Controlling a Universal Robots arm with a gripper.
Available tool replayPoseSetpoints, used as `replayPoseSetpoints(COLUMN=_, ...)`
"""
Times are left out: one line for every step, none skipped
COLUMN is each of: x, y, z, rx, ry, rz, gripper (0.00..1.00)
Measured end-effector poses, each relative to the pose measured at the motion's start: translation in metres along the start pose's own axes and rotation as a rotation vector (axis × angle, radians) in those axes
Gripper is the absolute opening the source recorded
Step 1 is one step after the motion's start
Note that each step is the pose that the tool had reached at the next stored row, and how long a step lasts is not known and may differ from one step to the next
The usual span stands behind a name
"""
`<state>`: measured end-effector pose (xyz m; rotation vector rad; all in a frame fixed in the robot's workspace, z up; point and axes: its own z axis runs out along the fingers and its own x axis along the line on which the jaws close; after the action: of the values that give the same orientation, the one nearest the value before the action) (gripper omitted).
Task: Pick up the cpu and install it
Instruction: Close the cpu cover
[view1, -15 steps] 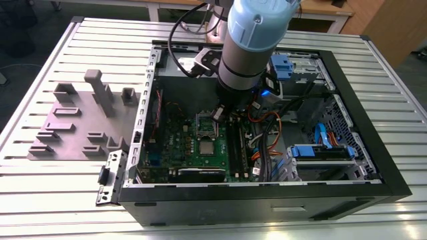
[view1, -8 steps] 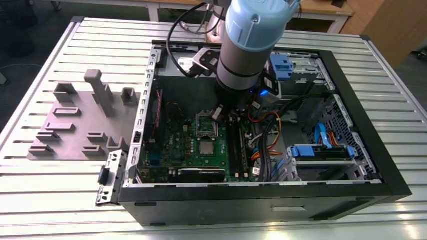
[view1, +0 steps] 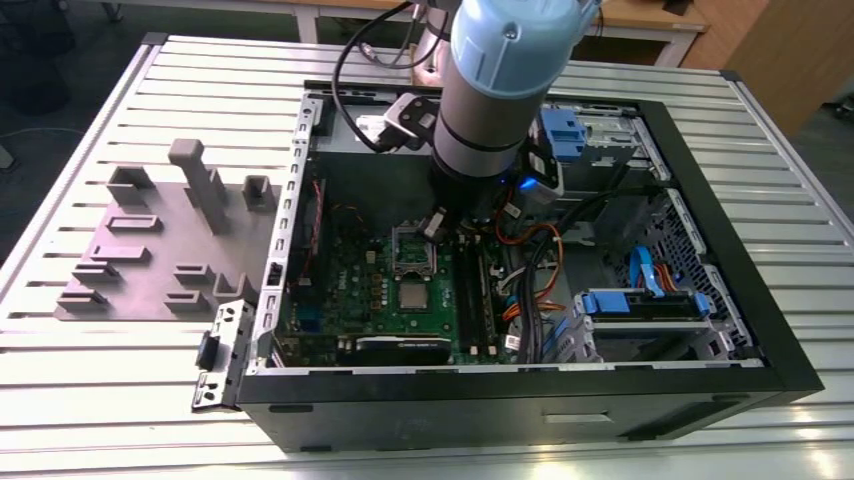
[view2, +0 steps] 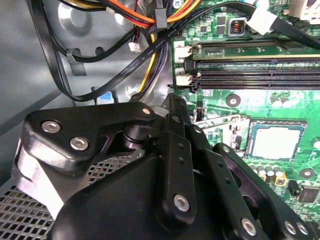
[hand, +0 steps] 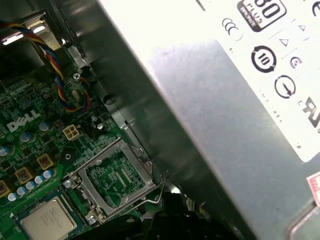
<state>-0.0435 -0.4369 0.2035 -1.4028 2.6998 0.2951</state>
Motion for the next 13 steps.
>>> replayPoseSetpoints(x=0.0001, y=0.0001, z=-0.0001, rx=0.0007, ry=0.001, rz=0.0, gripper=0.11)
replayPoseSetpoints(x=0.0001, y=0.0001, z=-0.0002, rx=0.002, ry=0.0029, rz=0.0, gripper=0.11)
replayPoseSetpoints(x=0.0001, y=0.0002, z=-0.0003, rx=0.0034, ry=0.0049, rz=0.0, gripper=0.11)
replayPoseSetpoints(x=0.0002, y=0.0003, z=-0.0005, rx=0.0048, ry=0.007, rz=0.0, gripper=0.11)
replayPoseSetpoints(x=0.0002, y=0.0004, z=-0.0007, rx=0.0056, ry=0.0083, rz=0.0, gripper=0.11)
replayPoseSetpoints(x=0.0002, y=0.0005, z=-0.0008, rx=0.0065, ry=0.0094, rz=0.0, gripper=0.11)
replayPoseSetpoints(x=0.0003, y=0.0008, z=-0.0013, rx=0.0073, ry=0.0105, rz=0.0, gripper=0.11)
replayPoseSetpoints(x=0.0004, y=0.0011, z=-0.0016, rx=0.0082, ry=0.0117, rz=0.0, gripper=0.11)
replayPoseSetpoints(x=0.0005, y=0.0013, z=-0.002, rx=0.0084, ry=0.0122, rz=0.0, gripper=0.11)
replayPoseSetpoints(x=0.0005, y=0.0015, z=-0.0023, rx=0.0086, ry=0.0123, rz=0.0, gripper=0.11)
replayPoseSetpoints(x=0.0006, y=0.0018, z=-0.0025, rx=0.0087, ry=0.0124, rz=0.0, gripper=0.11)
replayPoseSetpoints(x=0.0007, y=0.002, z=-0.0027, rx=0.0088, ry=0.0125, rz=0.0, gripper=0.11)
replayPoseSetpoints(x=0.0008, y=0.0022, z=-0.003, rx=0.0089, ry=0.0128, rz=0.0, gripper=0.11)
